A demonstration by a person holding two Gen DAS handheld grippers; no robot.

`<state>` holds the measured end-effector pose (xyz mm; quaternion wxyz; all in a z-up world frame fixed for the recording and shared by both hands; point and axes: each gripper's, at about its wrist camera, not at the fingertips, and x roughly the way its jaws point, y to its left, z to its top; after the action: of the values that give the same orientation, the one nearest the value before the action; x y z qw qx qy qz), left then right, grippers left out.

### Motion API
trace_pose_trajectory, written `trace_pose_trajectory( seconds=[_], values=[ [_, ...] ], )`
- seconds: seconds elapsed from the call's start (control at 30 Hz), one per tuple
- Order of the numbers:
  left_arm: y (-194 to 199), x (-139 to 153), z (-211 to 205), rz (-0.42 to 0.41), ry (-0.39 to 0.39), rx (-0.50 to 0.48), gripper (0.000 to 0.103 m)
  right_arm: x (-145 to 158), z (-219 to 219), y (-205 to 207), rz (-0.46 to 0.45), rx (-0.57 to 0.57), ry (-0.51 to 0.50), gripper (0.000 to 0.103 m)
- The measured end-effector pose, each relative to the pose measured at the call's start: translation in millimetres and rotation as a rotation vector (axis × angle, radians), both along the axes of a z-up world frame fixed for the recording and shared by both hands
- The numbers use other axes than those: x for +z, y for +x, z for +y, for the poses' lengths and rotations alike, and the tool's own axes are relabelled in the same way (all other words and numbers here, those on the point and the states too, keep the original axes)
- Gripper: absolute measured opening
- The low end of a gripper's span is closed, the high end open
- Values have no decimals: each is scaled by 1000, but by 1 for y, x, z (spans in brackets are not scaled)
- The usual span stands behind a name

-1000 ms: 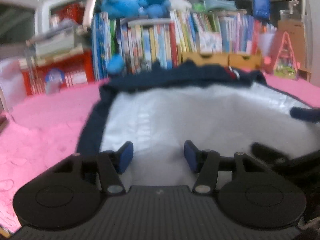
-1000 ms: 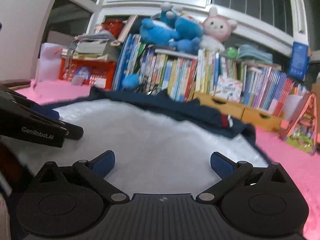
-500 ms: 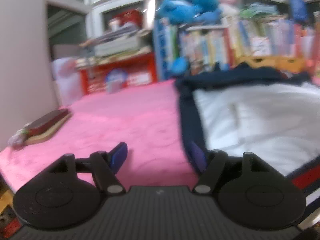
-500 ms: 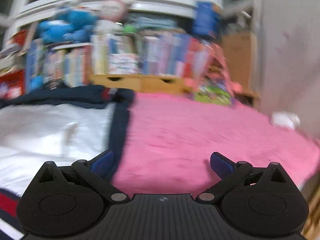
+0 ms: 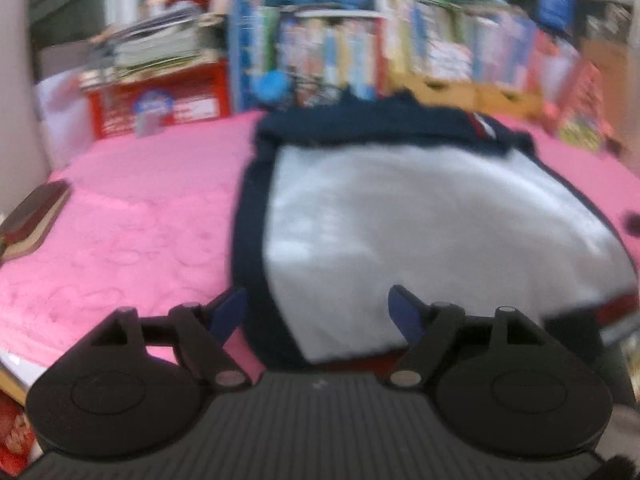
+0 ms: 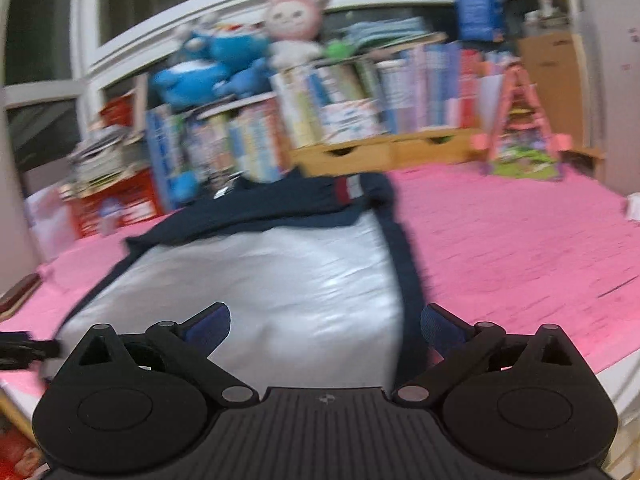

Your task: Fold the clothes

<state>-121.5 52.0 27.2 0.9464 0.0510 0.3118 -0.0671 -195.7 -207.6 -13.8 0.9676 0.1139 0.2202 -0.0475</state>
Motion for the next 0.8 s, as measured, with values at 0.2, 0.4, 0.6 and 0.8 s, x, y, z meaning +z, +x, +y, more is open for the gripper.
trace_pose_trajectory(
  seconds=[0.2,0.4,0.6,0.8],
  values=[
    [-4,-1,-4,0,15,-13,78,-8,48,-2,63,159,-16,103],
    [-1,-6,-7,32,21,-31,78,-11,68,-4,82,208,-61,103],
    [2,-12,-8,54,24,-40,79,-17,63,-1,101,190,-31,103],
    [2,-14,9,74,-43,-43,85,-22,48,-5,93,166,-44,103]
  ],
)
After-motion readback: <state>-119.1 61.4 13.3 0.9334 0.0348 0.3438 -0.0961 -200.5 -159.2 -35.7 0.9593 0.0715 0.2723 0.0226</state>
